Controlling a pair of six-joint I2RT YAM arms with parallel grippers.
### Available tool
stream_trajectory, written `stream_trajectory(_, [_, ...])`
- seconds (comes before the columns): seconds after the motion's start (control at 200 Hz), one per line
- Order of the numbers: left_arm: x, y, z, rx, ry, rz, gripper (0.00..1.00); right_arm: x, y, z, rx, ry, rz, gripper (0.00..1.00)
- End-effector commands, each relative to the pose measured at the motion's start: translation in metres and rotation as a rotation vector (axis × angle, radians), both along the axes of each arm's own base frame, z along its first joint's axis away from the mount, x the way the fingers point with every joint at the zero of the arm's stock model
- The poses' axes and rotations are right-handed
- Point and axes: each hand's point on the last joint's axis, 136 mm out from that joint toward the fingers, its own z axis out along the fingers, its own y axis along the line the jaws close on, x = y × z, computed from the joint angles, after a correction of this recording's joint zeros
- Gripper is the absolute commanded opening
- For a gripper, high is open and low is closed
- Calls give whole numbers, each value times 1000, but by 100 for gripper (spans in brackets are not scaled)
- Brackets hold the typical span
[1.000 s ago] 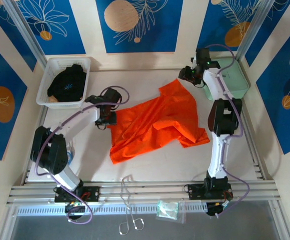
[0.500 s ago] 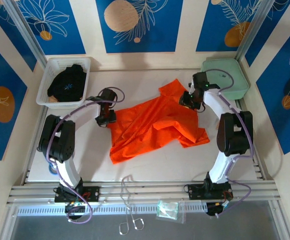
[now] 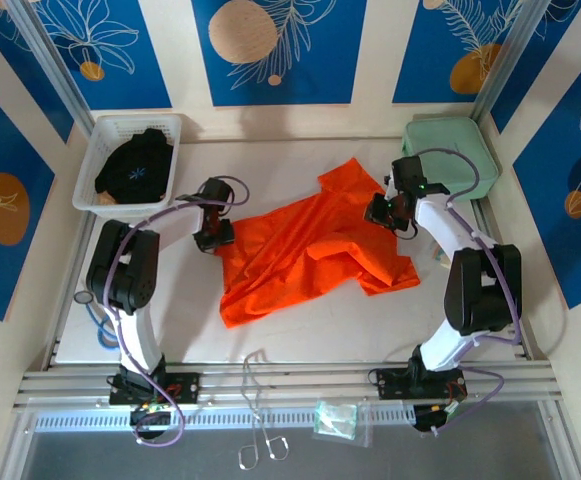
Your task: Fold and stack the t-shirts
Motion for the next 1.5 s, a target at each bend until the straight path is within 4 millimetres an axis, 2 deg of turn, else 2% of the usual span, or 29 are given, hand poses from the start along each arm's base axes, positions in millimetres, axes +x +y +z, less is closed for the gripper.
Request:
stream_trajectory(0.0, [10,0,1,-18,-15,16,33,-6,-5,5,3,-11,-22,25])
stream_trajectory(0.335, [11,5,1,3,-26,19,21,-13,-9,8,9,-18,-36,22])
stream_trajectory(0.465, [13,6,13,6,-55,17,14,-15,-10,10,8,-22,-37,21])
stream_trajectory(0.655, [15,7,37,7,-97,3,14,-18,-9,7,17,-16,-40,21])
stream_trajectory(0.766, [15,9,44,20,-111,-3,14,-20,-8,4,26,-10,-41,21])
stream_trajectory(0.916, [15,10,39,27,-99,-9,10,-22,-7,5,31,-12,-41,20])
stream_trajectory(1.036, [15,9,34,26,-93,-7,1,-24,-8,9,25,-20,-41,20])
stream_trajectory(1.101, [14,10,31,29,-85,-5,5,-25,-9,11,23,-21,-40,20])
stream_trajectory(1.186, [10,13,27,47,-67,6,26,-27,-10,13,22,-24,-42,22])
stream_trajectory(1.241, [7,17,23,62,-55,19,32,-28,-10,13,21,-24,-41,22])
stream_trajectory(1.496, [7,19,10,67,-35,32,34,-29,-10,15,22,-25,-41,22])
